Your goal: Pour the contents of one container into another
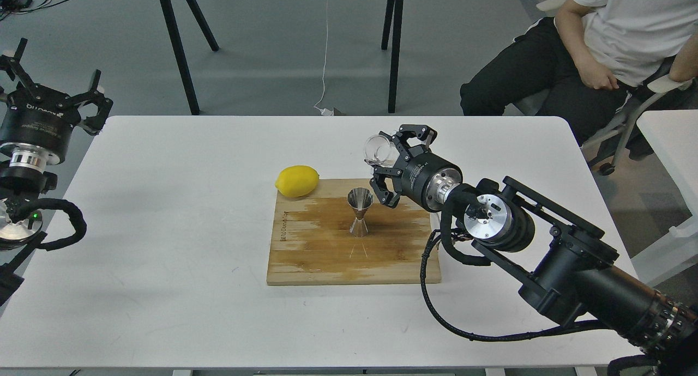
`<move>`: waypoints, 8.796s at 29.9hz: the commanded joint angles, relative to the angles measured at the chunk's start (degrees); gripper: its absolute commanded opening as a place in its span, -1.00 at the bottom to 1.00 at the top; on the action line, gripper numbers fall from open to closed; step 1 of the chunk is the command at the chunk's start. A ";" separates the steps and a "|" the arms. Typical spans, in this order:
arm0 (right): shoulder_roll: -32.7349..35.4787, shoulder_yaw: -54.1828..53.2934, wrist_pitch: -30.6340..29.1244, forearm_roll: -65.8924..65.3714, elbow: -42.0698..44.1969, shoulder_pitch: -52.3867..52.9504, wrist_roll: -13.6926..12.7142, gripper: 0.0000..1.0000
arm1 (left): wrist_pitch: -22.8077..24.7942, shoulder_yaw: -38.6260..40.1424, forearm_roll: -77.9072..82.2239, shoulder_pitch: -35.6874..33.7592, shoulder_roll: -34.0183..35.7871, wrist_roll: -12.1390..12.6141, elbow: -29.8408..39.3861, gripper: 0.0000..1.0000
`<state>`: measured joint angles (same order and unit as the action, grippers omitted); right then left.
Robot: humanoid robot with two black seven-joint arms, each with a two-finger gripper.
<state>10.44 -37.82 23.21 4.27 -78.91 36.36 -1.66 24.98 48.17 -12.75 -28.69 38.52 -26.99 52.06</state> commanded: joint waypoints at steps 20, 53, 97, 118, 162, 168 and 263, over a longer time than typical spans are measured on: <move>0.28 8.73 0.61 -23.33 -0.81 0.03 0.61 -0.35 | 0.07 -0.01 -0.09 0.39 0.59 -0.17 -0.03 1.00; -0.33 14.00 4.12 -36.96 1.65 0.82 0.61 -0.36 | -0.02 -0.01 -0.09 0.74 0.24 -0.26 -0.03 1.00; -0.95 22.79 4.79 -53.22 4.55 4.25 2.98 -0.35 | -0.02 0.08 -0.26 0.83 0.15 -0.26 -0.03 1.00; 2.04 24.73 4.79 -54.56 4.03 4.95 3.07 -0.34 | -0.02 0.08 -0.35 1.27 0.15 -1.01 -0.03 1.00; 5.29 -38.03 -25.49 19.29 15.79 -34.25 -13.01 -0.33 | -0.28 -0.01 -0.35 1.36 0.33 -1.01 0.15 1.00; 4.85 -38.11 -26.64 19.28 24.05 -31.01 -13.81 -0.32 | -0.72 -0.10 -0.26 1.36 -0.20 -0.96 0.15 1.00; 8.55 -36.44 -51.21 3.20 44.62 0.82 4.83 1.00 | 0.07 -0.80 0.00 -11.03 -10.04 7.12 -14.78 1.00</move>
<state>19.05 -74.32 -28.00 7.45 -37.35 36.49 3.18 24.81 47.48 -12.97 -37.25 30.05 -20.91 40.85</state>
